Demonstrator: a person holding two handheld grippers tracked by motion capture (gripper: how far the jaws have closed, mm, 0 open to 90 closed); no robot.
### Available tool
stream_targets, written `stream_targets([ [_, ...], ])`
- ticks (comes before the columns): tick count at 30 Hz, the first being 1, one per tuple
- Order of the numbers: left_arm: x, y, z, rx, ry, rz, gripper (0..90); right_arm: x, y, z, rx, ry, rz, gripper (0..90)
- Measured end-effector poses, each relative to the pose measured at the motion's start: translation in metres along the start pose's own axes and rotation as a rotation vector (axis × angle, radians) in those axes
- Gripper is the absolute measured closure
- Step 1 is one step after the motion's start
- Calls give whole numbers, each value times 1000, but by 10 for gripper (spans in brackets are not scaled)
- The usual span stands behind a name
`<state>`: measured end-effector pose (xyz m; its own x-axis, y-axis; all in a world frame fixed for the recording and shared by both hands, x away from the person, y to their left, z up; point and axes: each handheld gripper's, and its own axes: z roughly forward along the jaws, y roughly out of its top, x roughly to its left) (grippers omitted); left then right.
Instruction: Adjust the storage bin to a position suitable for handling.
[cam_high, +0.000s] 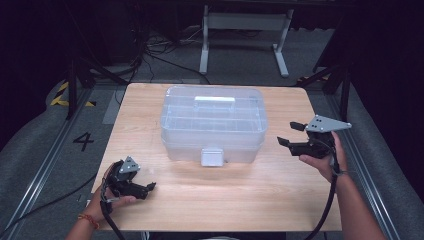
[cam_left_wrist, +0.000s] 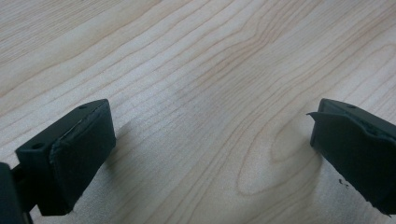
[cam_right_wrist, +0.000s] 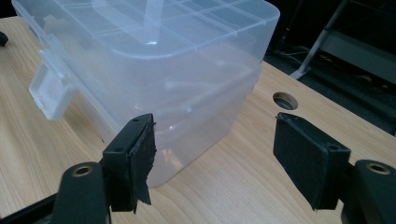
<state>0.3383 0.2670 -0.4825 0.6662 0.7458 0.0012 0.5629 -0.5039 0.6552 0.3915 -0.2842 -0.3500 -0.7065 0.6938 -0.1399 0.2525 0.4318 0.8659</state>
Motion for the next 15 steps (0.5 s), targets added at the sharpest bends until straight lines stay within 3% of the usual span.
stream_targets([
  [15, 0, 0, 0, -1, 0, -2, 5, 3, 22, 7, -27, 14, -18, 302],
])
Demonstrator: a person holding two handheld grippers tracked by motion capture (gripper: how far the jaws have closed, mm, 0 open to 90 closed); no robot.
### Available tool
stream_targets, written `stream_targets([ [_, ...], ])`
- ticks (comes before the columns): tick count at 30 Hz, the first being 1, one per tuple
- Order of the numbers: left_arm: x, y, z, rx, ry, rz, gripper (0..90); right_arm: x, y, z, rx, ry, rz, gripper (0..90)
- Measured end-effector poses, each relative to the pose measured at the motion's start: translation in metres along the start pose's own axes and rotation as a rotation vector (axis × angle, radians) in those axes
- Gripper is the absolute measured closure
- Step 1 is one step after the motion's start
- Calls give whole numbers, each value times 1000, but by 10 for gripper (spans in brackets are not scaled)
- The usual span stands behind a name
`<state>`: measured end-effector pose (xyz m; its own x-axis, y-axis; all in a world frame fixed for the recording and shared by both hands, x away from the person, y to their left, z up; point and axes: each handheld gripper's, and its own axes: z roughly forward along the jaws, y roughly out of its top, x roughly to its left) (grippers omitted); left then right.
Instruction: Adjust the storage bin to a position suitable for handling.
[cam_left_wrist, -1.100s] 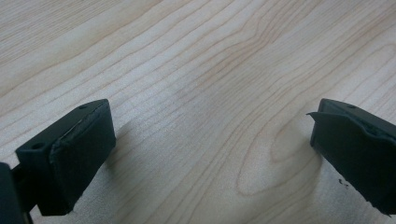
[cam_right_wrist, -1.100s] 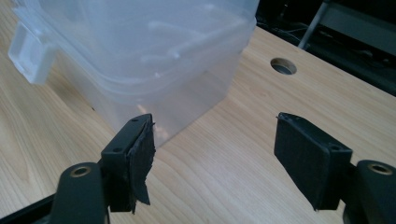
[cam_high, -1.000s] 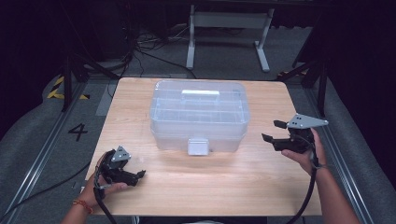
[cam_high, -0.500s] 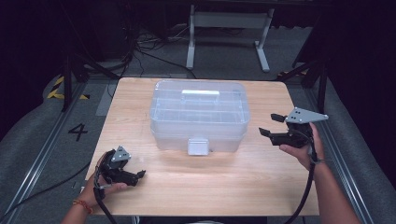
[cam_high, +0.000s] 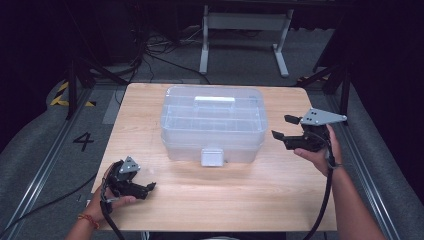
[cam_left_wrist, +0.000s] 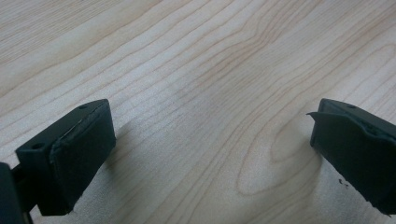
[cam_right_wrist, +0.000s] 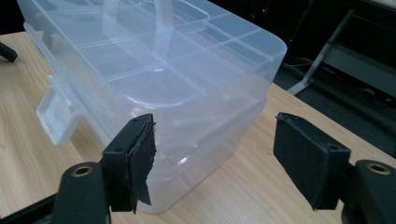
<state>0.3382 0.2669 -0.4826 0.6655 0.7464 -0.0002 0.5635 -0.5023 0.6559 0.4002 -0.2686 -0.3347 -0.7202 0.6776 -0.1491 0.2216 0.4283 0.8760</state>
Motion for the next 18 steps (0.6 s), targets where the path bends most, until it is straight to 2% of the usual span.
stream_targets([
  [18, 0, 0, 0, 1, 1, 4, 5, -1, 25, 14, -11, 4, -17, 315],
])
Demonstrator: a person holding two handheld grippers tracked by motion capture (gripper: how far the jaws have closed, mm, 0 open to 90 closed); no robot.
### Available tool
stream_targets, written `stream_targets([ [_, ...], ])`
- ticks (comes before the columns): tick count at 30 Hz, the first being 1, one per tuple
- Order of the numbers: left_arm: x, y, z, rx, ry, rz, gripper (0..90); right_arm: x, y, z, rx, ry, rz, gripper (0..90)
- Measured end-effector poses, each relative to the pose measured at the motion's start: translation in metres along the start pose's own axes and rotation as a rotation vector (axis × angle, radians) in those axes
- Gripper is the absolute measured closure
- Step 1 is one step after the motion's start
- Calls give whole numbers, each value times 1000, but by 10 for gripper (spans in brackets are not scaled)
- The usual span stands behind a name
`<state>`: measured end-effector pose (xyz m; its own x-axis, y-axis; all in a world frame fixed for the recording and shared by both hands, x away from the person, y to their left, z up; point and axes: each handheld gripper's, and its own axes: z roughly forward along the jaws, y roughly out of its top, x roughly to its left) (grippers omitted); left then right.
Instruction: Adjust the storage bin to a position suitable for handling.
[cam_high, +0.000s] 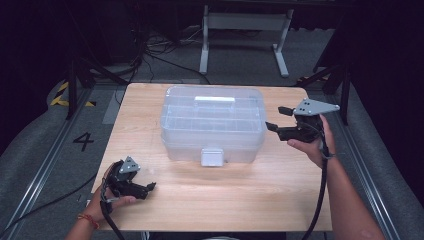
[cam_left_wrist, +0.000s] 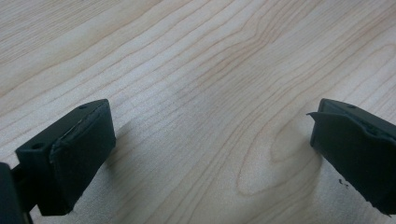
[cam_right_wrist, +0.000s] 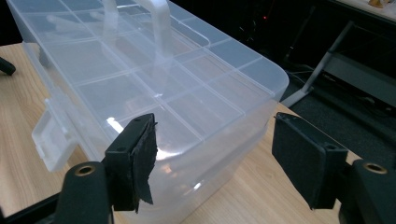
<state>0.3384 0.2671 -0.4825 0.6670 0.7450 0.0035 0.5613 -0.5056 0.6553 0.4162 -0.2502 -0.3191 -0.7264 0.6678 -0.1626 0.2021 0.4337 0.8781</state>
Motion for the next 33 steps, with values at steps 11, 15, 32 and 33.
stream_targets([
  [11, 0, 0, 0, 0, 0, 1, 5, 2, 13, 17, -3, 24, 0, 319],
  [15, 0, 0, 0, 0, -1, -3, 5, 2, 16, 24, -2, 31, 0, 320],
  [32, 0, 0, 0, 0, -1, -3, 5, 4, 36, 50, 34, 43, -11, 341],
  [33, 0, 0, 0, 0, -1, -2, 5, 4, 38, 51, 33, 42, -13, 343],
])
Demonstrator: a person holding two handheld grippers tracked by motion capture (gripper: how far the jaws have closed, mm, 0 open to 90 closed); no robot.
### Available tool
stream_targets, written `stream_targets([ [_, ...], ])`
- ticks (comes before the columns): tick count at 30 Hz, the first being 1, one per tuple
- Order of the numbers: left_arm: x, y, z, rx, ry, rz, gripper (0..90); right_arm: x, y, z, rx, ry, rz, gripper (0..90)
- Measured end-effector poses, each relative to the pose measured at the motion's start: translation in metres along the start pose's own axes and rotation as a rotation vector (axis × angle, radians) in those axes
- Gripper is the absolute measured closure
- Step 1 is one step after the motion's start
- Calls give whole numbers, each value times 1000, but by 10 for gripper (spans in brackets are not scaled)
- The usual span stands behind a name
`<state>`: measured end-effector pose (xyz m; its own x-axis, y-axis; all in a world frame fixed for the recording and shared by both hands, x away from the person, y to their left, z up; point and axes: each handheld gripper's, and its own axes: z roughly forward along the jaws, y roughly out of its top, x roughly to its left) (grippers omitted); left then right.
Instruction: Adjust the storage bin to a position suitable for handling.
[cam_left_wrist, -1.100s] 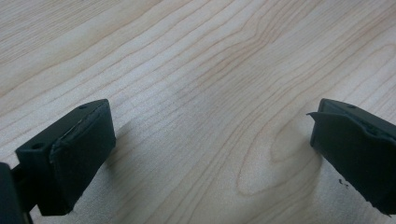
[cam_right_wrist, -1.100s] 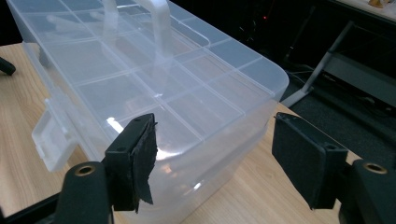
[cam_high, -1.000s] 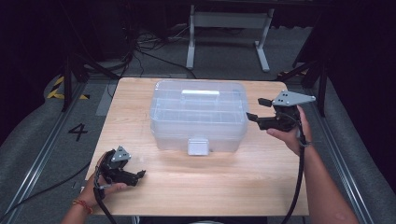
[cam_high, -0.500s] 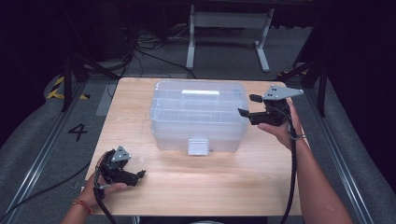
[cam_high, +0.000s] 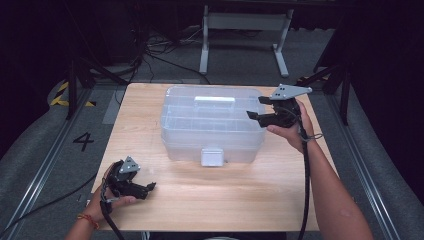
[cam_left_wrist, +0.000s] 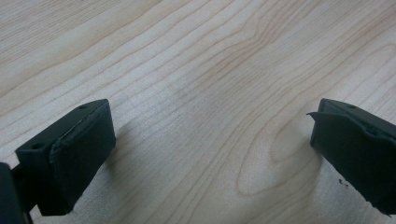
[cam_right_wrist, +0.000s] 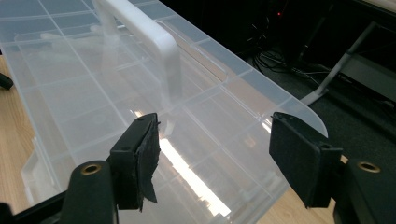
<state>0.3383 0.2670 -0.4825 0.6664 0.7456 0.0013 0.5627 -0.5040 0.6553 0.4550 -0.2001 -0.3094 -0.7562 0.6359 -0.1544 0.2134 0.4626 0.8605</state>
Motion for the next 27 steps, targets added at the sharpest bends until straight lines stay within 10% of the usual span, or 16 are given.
stream_targets([
  [27, 1, 0, 0, 1, -2, 6, 5, 5, 28, 38, 68, 16, -41, 385],
])
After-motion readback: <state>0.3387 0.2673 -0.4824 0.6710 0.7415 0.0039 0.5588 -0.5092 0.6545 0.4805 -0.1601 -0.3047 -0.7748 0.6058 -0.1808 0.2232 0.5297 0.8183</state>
